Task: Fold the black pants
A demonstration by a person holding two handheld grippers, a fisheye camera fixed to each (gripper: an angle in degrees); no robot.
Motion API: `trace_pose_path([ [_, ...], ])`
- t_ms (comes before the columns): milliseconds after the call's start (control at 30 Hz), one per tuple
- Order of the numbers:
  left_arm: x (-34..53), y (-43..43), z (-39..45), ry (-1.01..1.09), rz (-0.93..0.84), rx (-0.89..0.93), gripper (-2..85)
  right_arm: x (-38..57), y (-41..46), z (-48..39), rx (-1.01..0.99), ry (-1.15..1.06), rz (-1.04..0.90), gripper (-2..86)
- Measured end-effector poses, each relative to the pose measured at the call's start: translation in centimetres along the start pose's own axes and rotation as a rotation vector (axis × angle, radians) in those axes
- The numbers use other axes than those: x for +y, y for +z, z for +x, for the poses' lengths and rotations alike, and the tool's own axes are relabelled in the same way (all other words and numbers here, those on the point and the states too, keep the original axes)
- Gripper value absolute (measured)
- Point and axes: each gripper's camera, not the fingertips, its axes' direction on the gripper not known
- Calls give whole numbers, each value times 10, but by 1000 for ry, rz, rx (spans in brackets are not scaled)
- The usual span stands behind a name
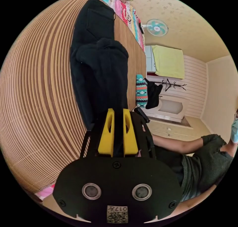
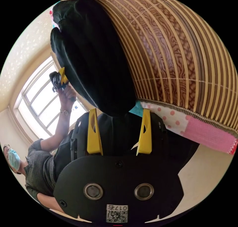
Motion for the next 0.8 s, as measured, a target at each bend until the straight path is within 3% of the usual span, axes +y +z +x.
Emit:
trace_pose_path([
  [100, -21, 11, -3, -26, -8, -35, 107, -6, -2, 8, -5, -11, -19, 232],
  [300, -65, -2, 43, 77, 106, -155, 69, -7, -6, 29, -148, -3, -72, 190],
  [433, -82, 1, 65, 147, 72, -205, 67, -6, 13, 17, -236, -91, -127, 60],
  [533, -84, 2, 70, 104, 59, -312, 81, -6, 23, 14, -271, -56, -112, 32],
  [633, -70, -18, 64, -66, 163, -470, 115, -1, 28, 23, -258, 31, -105, 53],
  [700, -52, -40, 63, -81, 288, -390, 111, 4, 27, 29, -263, 71, -83, 168],
  [800, -35, -55, 71, -24, 388, -297, 89, 19, 15, 40, -405, 81, 62, 223],
])
